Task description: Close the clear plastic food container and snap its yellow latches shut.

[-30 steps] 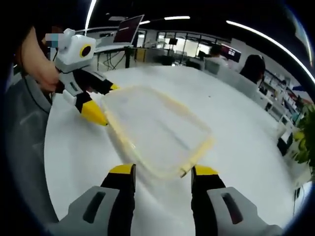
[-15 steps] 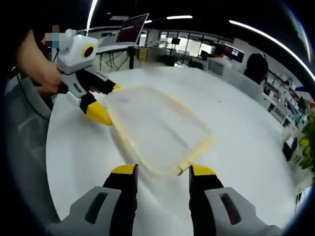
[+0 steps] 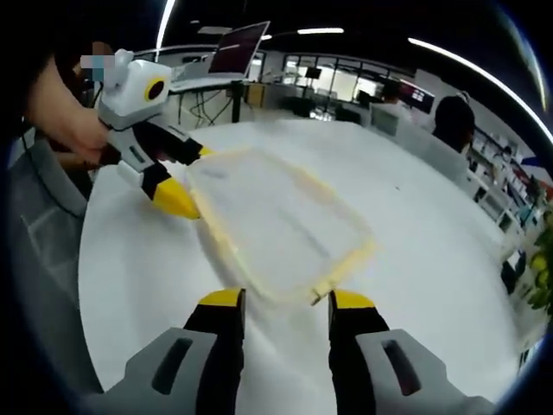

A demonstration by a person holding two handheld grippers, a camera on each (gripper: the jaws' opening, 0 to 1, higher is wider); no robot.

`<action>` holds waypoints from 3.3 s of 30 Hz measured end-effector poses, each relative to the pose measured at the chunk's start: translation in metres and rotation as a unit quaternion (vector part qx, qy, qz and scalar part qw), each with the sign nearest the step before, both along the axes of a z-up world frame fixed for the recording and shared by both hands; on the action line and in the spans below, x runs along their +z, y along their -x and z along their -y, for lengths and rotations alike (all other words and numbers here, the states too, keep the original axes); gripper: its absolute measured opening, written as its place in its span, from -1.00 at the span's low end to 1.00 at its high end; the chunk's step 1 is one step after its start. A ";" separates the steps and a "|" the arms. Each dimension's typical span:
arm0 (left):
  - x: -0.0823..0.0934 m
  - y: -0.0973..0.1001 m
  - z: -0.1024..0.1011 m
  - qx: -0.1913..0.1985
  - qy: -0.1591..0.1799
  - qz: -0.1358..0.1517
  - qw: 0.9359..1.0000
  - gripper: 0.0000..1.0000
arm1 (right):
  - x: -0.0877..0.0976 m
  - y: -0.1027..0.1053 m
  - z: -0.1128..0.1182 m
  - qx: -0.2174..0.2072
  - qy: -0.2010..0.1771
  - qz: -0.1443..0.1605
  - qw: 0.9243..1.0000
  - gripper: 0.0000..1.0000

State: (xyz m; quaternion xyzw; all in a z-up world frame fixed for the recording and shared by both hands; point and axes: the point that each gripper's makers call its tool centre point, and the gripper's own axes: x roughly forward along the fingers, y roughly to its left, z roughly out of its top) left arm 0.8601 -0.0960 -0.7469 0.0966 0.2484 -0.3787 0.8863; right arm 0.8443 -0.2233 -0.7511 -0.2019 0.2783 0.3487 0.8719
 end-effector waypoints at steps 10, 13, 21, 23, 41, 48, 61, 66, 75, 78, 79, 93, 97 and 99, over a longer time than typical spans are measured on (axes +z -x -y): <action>0.001 -0.005 -0.013 0.015 0.001 0.002 1.000 -0.23 | 0.000 -0.004 -0.010 0.006 -0.001 0.000 1.000 -0.33; 0.001 -0.006 -0.015 0.017 0.000 0.002 1.000 -0.23 | 0.000 -0.005 -0.012 0.008 -0.001 0.000 1.000 -0.33; 0.001 -0.006 -0.017 0.024 0.002 0.001 1.000 -0.23 | 0.000 -0.007 -0.014 0.010 -0.001 0.002 1.000 -0.32; 0.001 -0.006 -0.017 0.027 0.006 -0.004 1.000 -0.24 | 0.000 -0.007 -0.014 0.009 -0.002 0.002 1.000 -0.33; 0.037 0.014 -0.035 0.092 0.034 0.003 0.995 -0.16 | 0.032 0.021 0.004 -0.031 -0.024 0.008 0.999 -0.17; 0.059 0.032 -0.054 0.119 0.048 0.009 0.992 -0.06 | 0.048 0.042 0.007 -0.047 -0.043 0.000 0.998 0.06; 0.082 0.090 -0.083 0.174 0.076 0.008 0.982 0.02 | 0.075 0.081 0.017 -0.091 -0.096 -0.007 0.991 0.18; 0.089 0.107 -0.096 0.209 0.092 0.010 0.974 0.02 | 0.089 0.092 0.023 -0.126 -0.118 0.003 0.985 0.22; 0.113 0.113 -0.110 0.240 0.123 0.021 0.963 0.02 | 0.094 0.112 0.023 -0.162 -0.165 -0.010 0.973 0.30; 0.119 0.119 -0.108 0.247 0.143 0.015 0.958 0.02 | 0.097 0.118 0.019 -0.178 -0.200 -0.022 0.963 0.33; 0.121 0.123 -0.106 0.254 0.164 0.006 0.953 0.02 | 0.098 0.120 0.017 -0.179 -0.210 -0.024 0.961 0.36; 0.120 0.145 -0.106 0.268 0.174 0.015 0.947 0.06 | 0.100 0.128 0.014 -0.164 -0.192 -0.007 0.968 0.33; 0.122 0.146 -0.102 0.258 0.162 0.027 0.952 0.06 | 0.101 0.128 0.013 -0.157 -0.188 -0.003 0.969 0.31; 0.122 0.145 -0.102 0.259 0.162 0.029 0.952 0.06 | 0.100 0.128 0.014 -0.158 -0.188 -0.004 0.969 0.31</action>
